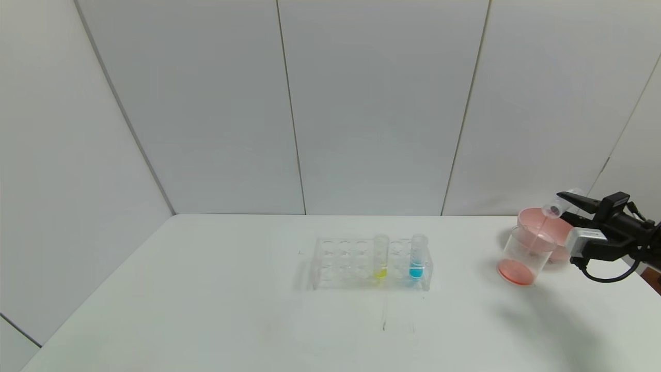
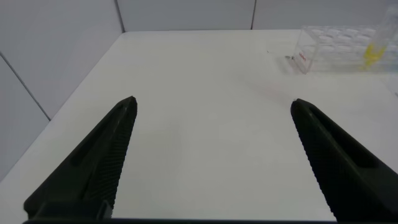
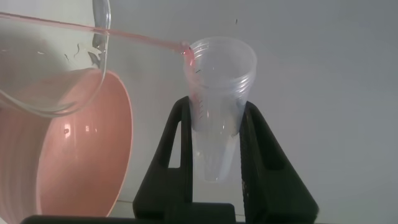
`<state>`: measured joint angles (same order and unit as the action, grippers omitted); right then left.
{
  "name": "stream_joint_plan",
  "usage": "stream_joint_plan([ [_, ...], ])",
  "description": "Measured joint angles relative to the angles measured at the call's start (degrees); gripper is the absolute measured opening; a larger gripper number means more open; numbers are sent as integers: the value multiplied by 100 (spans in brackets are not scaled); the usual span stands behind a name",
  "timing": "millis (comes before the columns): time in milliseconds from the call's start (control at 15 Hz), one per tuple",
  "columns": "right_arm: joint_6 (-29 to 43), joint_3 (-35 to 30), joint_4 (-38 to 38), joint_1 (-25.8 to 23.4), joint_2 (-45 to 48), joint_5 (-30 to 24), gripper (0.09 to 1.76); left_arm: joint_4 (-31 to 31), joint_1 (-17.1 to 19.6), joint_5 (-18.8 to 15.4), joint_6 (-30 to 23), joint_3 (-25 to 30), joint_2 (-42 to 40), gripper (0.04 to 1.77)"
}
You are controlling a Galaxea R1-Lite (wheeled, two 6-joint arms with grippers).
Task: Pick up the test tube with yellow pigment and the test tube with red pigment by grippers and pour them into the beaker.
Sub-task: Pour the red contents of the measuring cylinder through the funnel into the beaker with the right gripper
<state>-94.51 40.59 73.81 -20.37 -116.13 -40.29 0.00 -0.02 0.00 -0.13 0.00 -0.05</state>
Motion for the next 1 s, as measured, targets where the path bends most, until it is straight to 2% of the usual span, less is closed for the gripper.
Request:
stream_joint_plan([
  [667, -35, -50, -11, -10, 0, 83, 50, 0, 2, 0, -2, 0, 0, 176],
  [800, 438, -5, -29, 22, 22, 158, 50, 0, 2, 0, 0, 0, 0, 176],
  [1000, 1831, 254, -24, 127, 94, 466, 50, 0, 2, 0, -2, 0, 0, 176],
])
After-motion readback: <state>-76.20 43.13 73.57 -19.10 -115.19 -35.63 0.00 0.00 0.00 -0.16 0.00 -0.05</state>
